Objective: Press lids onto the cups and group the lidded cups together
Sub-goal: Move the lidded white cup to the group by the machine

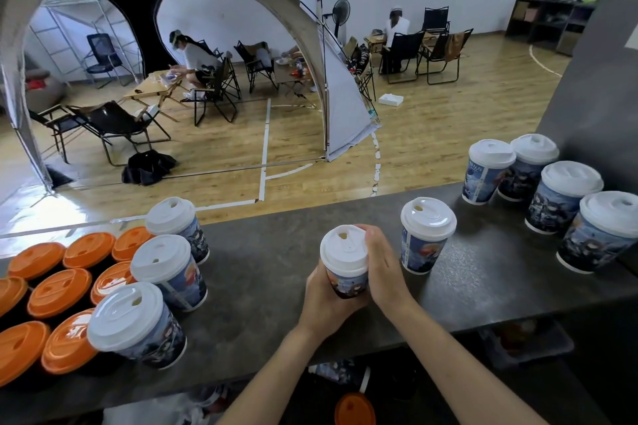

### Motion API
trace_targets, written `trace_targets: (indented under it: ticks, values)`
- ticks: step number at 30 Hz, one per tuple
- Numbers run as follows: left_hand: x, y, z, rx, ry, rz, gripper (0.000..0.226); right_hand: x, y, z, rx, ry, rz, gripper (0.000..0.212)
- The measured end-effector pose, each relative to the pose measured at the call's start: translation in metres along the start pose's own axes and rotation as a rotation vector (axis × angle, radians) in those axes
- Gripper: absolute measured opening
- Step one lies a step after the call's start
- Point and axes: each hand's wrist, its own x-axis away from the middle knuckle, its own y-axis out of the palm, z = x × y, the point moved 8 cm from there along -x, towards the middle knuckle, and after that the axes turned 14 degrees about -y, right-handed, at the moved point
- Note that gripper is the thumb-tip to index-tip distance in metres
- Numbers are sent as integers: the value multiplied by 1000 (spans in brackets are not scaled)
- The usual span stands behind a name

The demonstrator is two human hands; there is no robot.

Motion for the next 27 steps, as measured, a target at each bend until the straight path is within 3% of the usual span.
trace_targets:
  ticks: [4,9,15,18,22,27]
  values:
    - [-7,1,-5,-79,-31,-155,77,-6,-6,6,26,72,-54,37]
    - [-1,-1,-1,-82,18,-69,69,-9,-8,5,62,120,-123,36]
    - [-3,-5,-2,-82,14,2,74,1,-3,3,31,60,-49,30]
    - [-5,-4,-3,-85,-8,-30,81,3,-2,5,34,42,-40,31]
    - [-14,-2,-10,-57,-109,-212,85,-4,-3,3,61,49,-81,34]
    - [-7,0,-6,-47,-73,-98,83,-8,-8,6,39,103,-66,36]
